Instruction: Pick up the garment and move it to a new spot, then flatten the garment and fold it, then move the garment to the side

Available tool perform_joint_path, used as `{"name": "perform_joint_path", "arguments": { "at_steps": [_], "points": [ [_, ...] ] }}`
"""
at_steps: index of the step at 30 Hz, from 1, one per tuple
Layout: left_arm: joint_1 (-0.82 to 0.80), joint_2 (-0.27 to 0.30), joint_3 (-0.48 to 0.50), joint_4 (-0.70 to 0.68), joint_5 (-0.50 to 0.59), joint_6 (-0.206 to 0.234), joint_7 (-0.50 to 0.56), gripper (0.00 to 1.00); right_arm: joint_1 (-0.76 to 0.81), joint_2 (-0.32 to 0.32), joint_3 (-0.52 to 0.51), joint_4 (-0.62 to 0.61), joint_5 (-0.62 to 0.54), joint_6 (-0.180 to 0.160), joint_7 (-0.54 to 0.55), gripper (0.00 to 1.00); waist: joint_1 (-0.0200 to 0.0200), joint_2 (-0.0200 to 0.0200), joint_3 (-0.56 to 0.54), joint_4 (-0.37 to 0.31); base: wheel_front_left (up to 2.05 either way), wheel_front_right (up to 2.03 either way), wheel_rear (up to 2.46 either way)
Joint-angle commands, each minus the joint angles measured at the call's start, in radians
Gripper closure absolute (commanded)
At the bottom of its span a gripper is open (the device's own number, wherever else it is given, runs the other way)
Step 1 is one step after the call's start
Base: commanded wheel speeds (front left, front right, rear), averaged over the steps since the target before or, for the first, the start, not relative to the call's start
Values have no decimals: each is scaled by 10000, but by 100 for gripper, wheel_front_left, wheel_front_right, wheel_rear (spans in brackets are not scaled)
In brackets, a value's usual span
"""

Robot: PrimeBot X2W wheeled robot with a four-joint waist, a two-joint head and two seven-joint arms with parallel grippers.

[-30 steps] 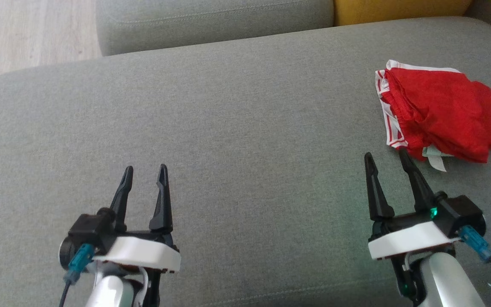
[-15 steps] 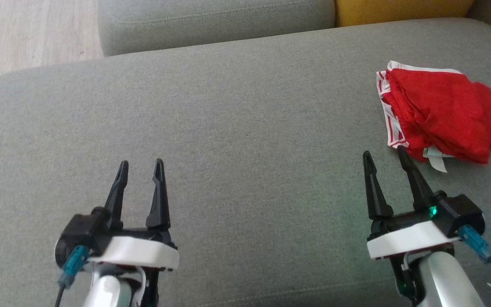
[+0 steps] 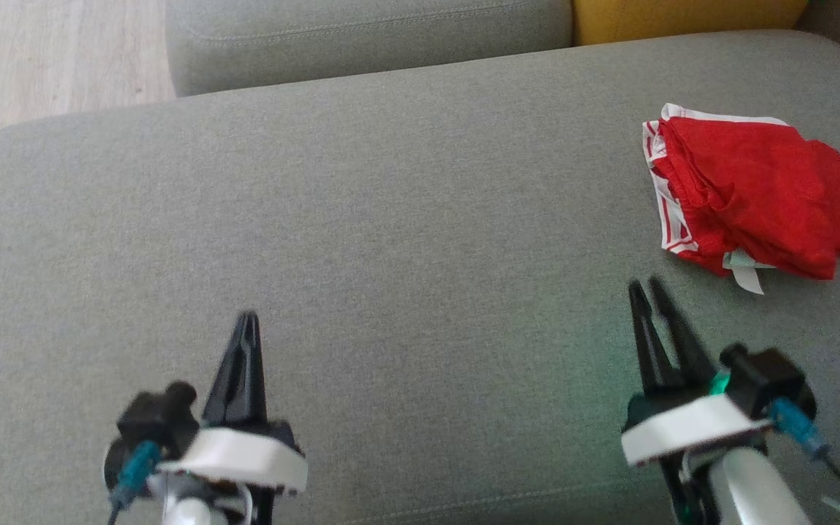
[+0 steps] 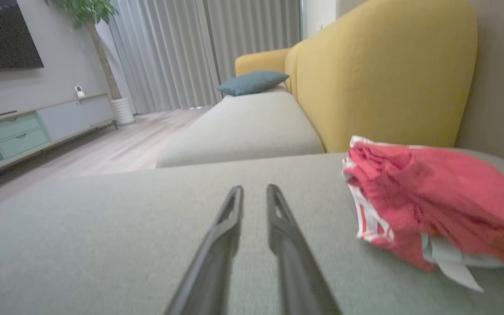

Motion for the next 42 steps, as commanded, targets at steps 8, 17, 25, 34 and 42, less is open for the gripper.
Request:
{"name": "perform_joint_path", "arguments": {
  "at_steps": [8, 17, 25, 34, 42],
  "points": [
    [59, 55, 105, 193, -861, -105, 151, 100, 90, -62, -52, 122, 954, 4, 140, 100, 0, -1, -33, 59, 0, 0, 0],
    [-49, 116, 257, 346, -1767, -266, 330, 100, 52, -124, -132, 139, 1957, 8, 306, 100, 0, -1, -71, 121, 0, 0, 0],
    [-150, 168, 418, 485, -2666, -422, 514, 100, 32, -172, -228, 138, 2949, 13, 481, 100, 0, -1, -109, 183, 0, 0, 0],
    [-266, 223, 634, 630, -3779, -607, 754, 100, 12, -220, -364, 131, 4172, 18, 714, 100, 0, -1, -156, 262, 0, 0, 0],
    [-346, 257, 822, 715, -4656, -752, 954, 100, -4, -250, -485, 125, 5141, 22, 910, 100, 0, -1, -192, 324, 0, 0, 0]
  ]
}}
